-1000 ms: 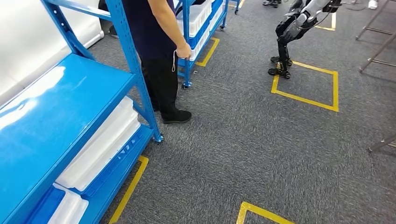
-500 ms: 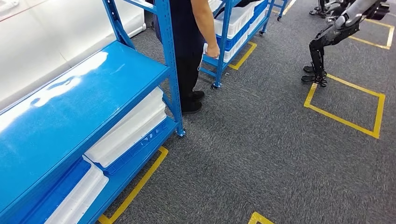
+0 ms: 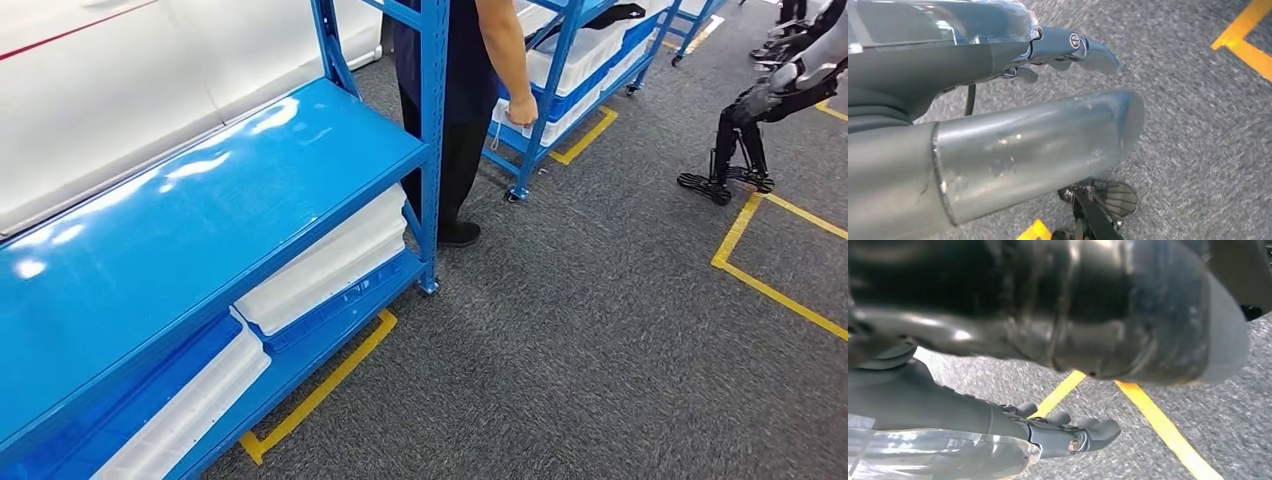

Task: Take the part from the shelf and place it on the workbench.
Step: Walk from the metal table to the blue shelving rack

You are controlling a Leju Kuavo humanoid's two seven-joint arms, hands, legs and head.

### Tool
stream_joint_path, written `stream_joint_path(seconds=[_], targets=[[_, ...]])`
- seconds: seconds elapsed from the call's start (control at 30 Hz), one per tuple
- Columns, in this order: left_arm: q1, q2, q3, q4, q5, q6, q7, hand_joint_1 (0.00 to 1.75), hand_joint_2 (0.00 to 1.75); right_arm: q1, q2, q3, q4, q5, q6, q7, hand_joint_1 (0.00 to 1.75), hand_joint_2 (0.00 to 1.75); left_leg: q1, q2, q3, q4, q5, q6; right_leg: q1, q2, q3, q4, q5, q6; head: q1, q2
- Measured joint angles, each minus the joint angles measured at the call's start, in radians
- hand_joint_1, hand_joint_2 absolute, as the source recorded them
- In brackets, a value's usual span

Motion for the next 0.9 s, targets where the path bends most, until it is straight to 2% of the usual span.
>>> stream_joint_path(seconds=[0.07, 0.1, 0.13, 0.2, 0.27, 0.3, 0.33, 0.37, 0.43, 0.47, 0.5, 0.57, 0.6, 0.63, 0.67, 0.7, 0.73, 0.77, 0.8, 0.83, 0.87, 0.9], targets=[[0.003, -0.001, -0.001, -0.001, -0.002, 0.001, 0.000, 0.00, 0.00, -0.001, 0.000, -0.002, 0.000, 0.001, 0.000, -0.001, 0.00, 0.00, 0.005, -0.018, -0.005, -0.001, 0.004, -0.015, 0.000, -0.020, 0.001, -0.007, 0.004, -0.009, 0.000, 0.000], [0.004, -0.001, -0.001, -0.001, -0.004, 0.002, 0.000, 0.00, 0.00, -0.001, 0.001, -0.002, -0.001, 0.001, 0.000, 0.000, 0.00, 0.00, 0.004, -0.009, -0.010, 0.005, -0.001, -0.020, -0.001, -0.033, 0.004, -0.014, 0.008, -0.016, 0.000, 0.000], [0.004, -0.001, -0.001, -0.001, -0.006, 0.003, 0.000, 0.00, 0.00, -0.001, 0.002, -0.002, -0.001, 0.002, 0.000, 0.000, 0.00, 0.00, 0.003, 0.011, -0.021, 0.027, -0.016, -0.023, -0.002, -0.046, 0.006, -0.021, 0.013, -0.025, 0.000, 0.000], [0.001, -0.001, -0.001, -0.001, -0.010, 0.005, -0.001, 0.00, 0.00, 0.001, 0.003, -0.003, -0.002, 0.003, 0.000, 0.000, 0.00, 0.00, 0.000, 0.069, -0.068, 0.126, -0.076, -0.026, 0.001, -0.076, 0.006, -0.029, 0.018, -0.037, -0.001, 0.000], [-0.002, -0.001, -0.001, -0.001, -0.015, 0.005, -0.001, 0.00, 0.00, 0.004, 0.003, -0.006, -0.003, 0.004, 0.000, 0.001, 0.00, 0.00, 0.000, 0.095, -0.120, 0.245, -0.130, -0.027, 0.007, -0.107, 0.001, -0.028, 0.019, -0.040, -0.001, 0.000], [-0.001, -0.001, -0.001, -0.001, -0.018, 0.005, -0.001, 0.00, 0.00, 0.004, 0.003, -0.007, -0.003, 0.005, 0.000, 0.001, 0.00, 0.00, 0.000, 0.100, -0.127, 0.269, -0.134, -0.028, 0.009, -0.122, 0.000, -0.027, 0.018, -0.040, -0.001, 0.000], [0.000, -0.001, -0.001, -0.001, -0.021, 0.006, -0.001, 0.00, 0.00, 0.004, 0.003, -0.009, -0.003, 0.005, 0.000, 0.001, 0.00, 0.00, 0.000, 0.104, -0.115, 0.256, -0.120, -0.027, 0.010, -0.136, -0.001, -0.026, 0.018, -0.040, -0.001, 0.000], [0.001, 0.000, -0.001, -0.001, -0.024, 0.006, -0.002, 0.00, 0.00, 0.003, 0.004, -0.010, -0.003, 0.005, 0.000, 0.001, 0.00, 0.00, -0.001, 0.112, -0.084, 0.206, -0.092, -0.025, 0.011, -0.149, -0.001, -0.025, 0.017, -0.039, -0.001, 0.000], [0.002, 0.001, -0.003, -0.001, -0.028, 0.006, -0.002, 0.00, 0.00, 0.002, 0.004, -0.011, -0.003, 0.005, 0.000, 0.001, 0.00, 0.00, -0.006, 0.156, -0.004, 0.068, -0.042, -0.017, 0.014, -0.172, 0.001, -0.020, 0.013, -0.033, -0.001, 0.000], [0.000, 0.001, -0.005, -0.001, -0.030, 0.007, -0.003, 0.00, 0.00, 0.002, 0.004, -0.011, -0.003, 0.005, 0.000, 0.001, 0.00, 0.00, -0.010, 0.173, 0.021, 0.019, -0.029, -0.012, 0.017, -0.182, 0.002, -0.017, 0.012, -0.028, -0.001, 0.000], [-0.001, 0.002, -0.007, -0.001, -0.030, 0.007, -0.003, 0.00, 0.00, 0.002, 0.004, -0.012, -0.003, 0.005, 0.000, 0.001, 0.00, 0.00, -0.013, 0.183, 0.032, -0.006, -0.026, -0.007, 0.018, -0.192, 0.002, -0.015, 0.010, -0.023, -0.001, 0.000], [0.001, 0.003, -0.009, -0.001, -0.030, 0.007, -0.004, 0.00, 0.00, -0.002, 0.004, -0.013, -0.003, 0.005, 0.000, 0.001, 0.00, 0.00, -0.014, 0.165, 0.028, -0.013, -0.023, 0.002, 0.019, -0.211, 0.005, -0.015, 0.010, -0.014, 0.000, 0.000], [0.004, 0.003, -0.009, -0.001, -0.031, 0.007, -0.004, 0.00, 0.00, -0.005, 0.004, -0.013, -0.003, 0.005, 0.000, 0.001, 0.00, 0.00, -0.012, 0.155, 0.028, -0.017, -0.018, 0.006, 0.017, -0.202, 0.005, -0.010, 0.005, -0.008, 0.000, 0.000], [0.005, 0.003, -0.009, -0.001, -0.031, 0.007, -0.004, 0.00, 0.00, -0.006, 0.004, -0.013, -0.003, 0.005, 0.000, 0.001, 0.00, 0.00, -0.010, 0.146, 0.029, -0.020, -0.013, 0.012, 0.015, -0.180, 0.000, 0.007, -0.011, -0.002, 0.000, 0.000], [0.005, 0.003, -0.009, -0.001, -0.031, 0.007, -0.003, 0.00, 0.00, -0.005, 0.004, -0.014, -0.003, 0.005, 0.000, 0.001, 0.00, 0.00, -0.007, 0.136, 0.028, -0.023, -0.008, 0.018, 0.012, -0.150, -0.015, 0.043, -0.038, 0.003, 0.000, 0.000], [0.004, 0.004, -0.010, -0.001, -0.031, 0.007, -0.003, 0.00, 0.00, -0.004, 0.004, -0.014, -0.003, 0.005, 0.000, 0.001, 0.00, 0.00, -0.006, 0.127, 0.026, -0.024, -0.004, 0.023, 0.008, -0.117, -0.040, 0.099, -0.073, 0.008, 0.000, 0.000], [0.002, 0.004, -0.010, -0.001, -0.031, 0.007, -0.003, 0.00, 0.00, -0.003, 0.004, -0.015, -0.003, 0.005, 0.000, 0.001, 0.00, 0.00, -0.006, 0.117, 0.021, -0.023, -0.001, 0.026, 0.006, -0.098, -0.070, 0.166, -0.109, 0.010, 0.000, 0.000], [0.001, 0.004, -0.010, -0.001, -0.031, 0.007, -0.004, 0.00, 0.00, -0.002, 0.004, -0.016, -0.003, 0.005, 0.000, 0.001, 0.00, 0.00, -0.006, 0.104, 0.017, -0.022, 0.001, 0.026, 0.005, -0.090, -0.098, 0.226, -0.133, 0.012, 0.000, 0.000], [0.001, 0.004, -0.010, -0.001, -0.031, 0.007, -0.004, 0.00, 0.00, -0.002, 0.004, -0.017, -0.004, 0.005, 0.000, 0.001, 0.00, 0.00, -0.006, 0.091, 0.015, -0.020, 0.002, 0.026, 0.004, -0.086, -0.113, 0.260, -0.138, 0.013, 0.000, 0.000], [0.002, 0.004, -0.010, -0.001, -0.031, 0.007, -0.003, 0.00, 0.00, -0.002, 0.004, -0.018, -0.004, 0.005, 0.000, 0.001, 0.00, 0.00, -0.006, 0.076, 0.013, -0.018, 0.003, 0.025, 0.003, -0.084, -0.111, 0.255, -0.122, 0.013, 0.000, 0.000], [0.003, 0.004, -0.010, -0.001, -0.031, 0.007, -0.003, 0.00, 0.00, -0.002, 0.004, -0.018, -0.004, 0.005, 0.000, 0.001, 0.00, 0.00, -0.006, 0.062, 0.013, -0.016, 0.004, 0.024, 0.001, -0.079, -0.090, 0.212, -0.089, 0.012, 0.000, 0.000], [0.003, 0.004, -0.010, -0.001, -0.031, 0.007, -0.003, 0.00, 0.00, -0.001, 0.004, -0.018, -0.004, 0.005, 0.000, 0.002, 0.00, 0.00, -0.005, 0.048, 0.013, -0.015, 0.004, 0.022, -0.001, -0.066, -0.057, 0.143, -0.049, 0.009, 0.000, 0.000]])
